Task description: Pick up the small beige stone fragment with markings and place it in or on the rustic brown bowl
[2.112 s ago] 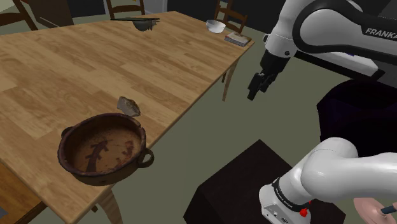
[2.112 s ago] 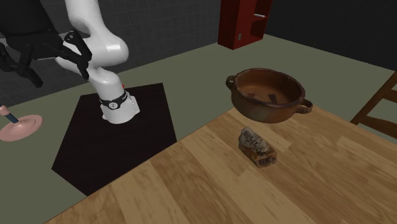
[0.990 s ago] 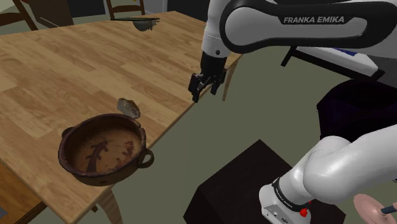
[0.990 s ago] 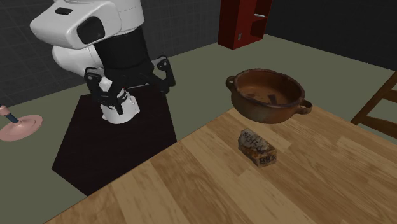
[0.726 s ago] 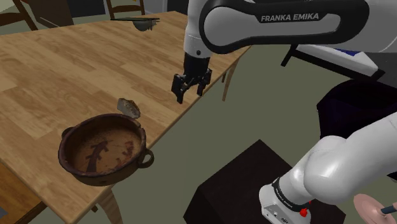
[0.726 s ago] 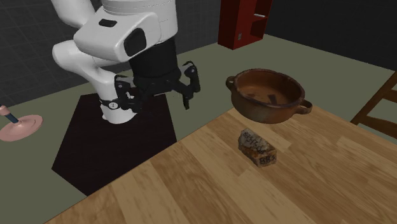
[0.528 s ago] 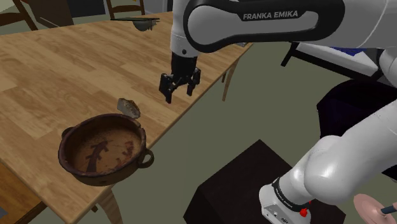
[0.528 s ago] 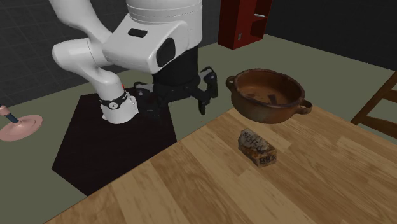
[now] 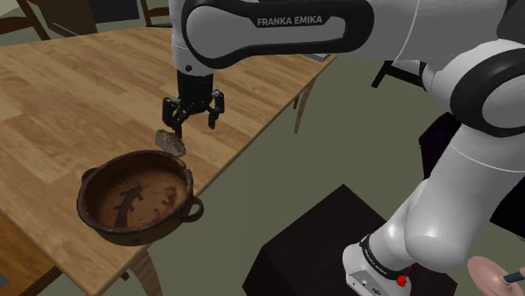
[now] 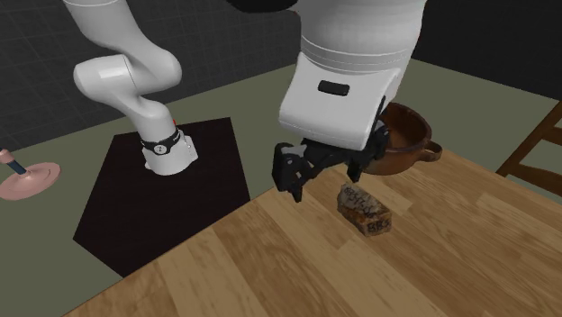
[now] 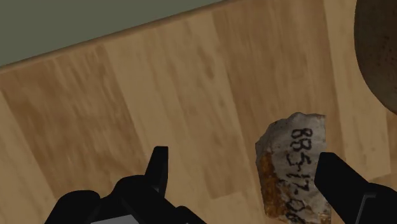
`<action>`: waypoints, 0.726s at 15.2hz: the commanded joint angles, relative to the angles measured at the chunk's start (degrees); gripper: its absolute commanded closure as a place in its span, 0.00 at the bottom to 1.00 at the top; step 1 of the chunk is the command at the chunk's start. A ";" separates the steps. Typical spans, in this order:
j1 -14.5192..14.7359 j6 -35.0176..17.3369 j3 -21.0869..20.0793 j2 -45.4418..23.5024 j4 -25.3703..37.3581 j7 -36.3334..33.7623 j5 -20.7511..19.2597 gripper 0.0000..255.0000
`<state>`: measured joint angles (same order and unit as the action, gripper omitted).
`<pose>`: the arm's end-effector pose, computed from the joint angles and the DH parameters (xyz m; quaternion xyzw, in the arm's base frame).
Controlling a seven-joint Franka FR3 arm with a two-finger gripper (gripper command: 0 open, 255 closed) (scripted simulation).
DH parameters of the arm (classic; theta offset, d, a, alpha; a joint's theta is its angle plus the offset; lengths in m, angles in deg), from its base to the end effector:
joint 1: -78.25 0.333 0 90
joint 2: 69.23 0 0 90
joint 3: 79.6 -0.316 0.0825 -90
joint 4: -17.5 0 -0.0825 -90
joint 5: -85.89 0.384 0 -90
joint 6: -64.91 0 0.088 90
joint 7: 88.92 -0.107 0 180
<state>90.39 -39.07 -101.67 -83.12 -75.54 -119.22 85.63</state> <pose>0.5301 0.3355 0.4858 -0.9985 -0.0303 0.0373 0.0274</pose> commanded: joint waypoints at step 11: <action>4.23 -1.61 -0.18 -11.62 9.55 -4.26 -3.54 0.00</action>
<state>94.57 -40.00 -101.87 -94.55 -65.52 -123.42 82.16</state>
